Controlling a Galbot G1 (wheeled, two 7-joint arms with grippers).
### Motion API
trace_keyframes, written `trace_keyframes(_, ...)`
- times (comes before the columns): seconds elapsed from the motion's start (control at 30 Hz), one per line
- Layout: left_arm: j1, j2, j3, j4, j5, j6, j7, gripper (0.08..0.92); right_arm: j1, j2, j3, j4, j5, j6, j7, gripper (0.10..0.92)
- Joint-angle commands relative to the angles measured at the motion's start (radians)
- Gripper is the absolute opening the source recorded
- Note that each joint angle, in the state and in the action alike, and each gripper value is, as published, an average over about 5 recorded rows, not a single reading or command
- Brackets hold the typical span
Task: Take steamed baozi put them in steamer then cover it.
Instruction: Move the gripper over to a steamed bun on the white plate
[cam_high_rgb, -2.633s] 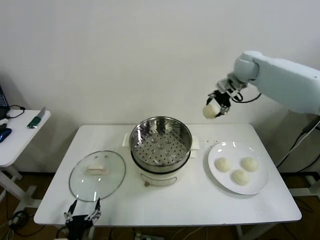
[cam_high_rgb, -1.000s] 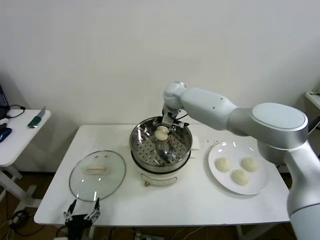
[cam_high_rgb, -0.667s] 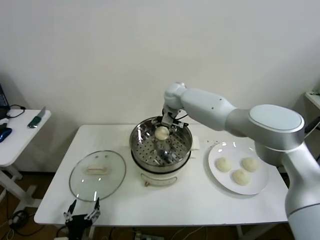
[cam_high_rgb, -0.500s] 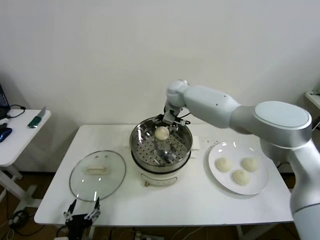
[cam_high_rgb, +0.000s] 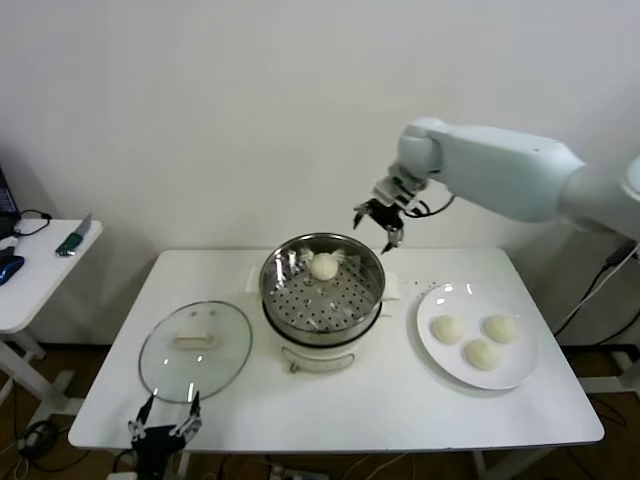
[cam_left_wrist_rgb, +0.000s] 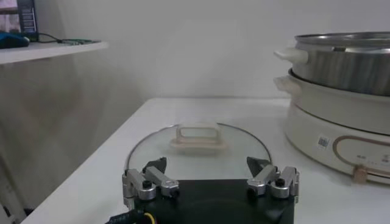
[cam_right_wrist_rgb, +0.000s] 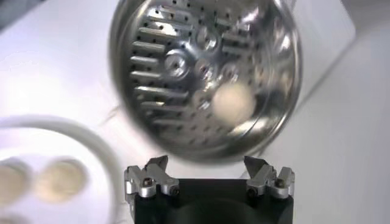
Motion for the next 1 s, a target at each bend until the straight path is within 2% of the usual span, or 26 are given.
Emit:
trace_keyframes(0.03, -0.001, 0.001, -0.001, -0.001, -0.001, 0.001, 0.000, 0.823, 0.044, -0.246, -0.098, 0.128, 0.165, -0.247, 0.021, 0.823)
trace_keyframes(0.2, 0.001, -0.004, -0.002, -0.006, -0.002, -0.001, 0.001, 0.823, -0.040, -0.333, -0.073, 0.174, 0.139, -0.353, 0.079, 0.823)
trace_keyframes(0.37, 0.000, -0.010, -0.005, -0.008, -0.002, -0.001, 0.002, 0.823, -0.147, -0.357, -0.019, 0.169, 0.052, -0.379, 0.093, 0.823)
trace_keyframes(0.63, 0.006, -0.015, -0.014, -0.005, -0.002, -0.004, 0.001, 0.823, -0.303, -0.308, 0.080, 0.088, -0.067, -0.380, 0.099, 0.823)
trace_keyframes(1.0, 0.013, -0.018, -0.016, -0.001, 0.003, -0.007, -0.001, 0.823, -0.448, -0.212, 0.172, 0.005, -0.149, -0.403, 0.125, 0.823)
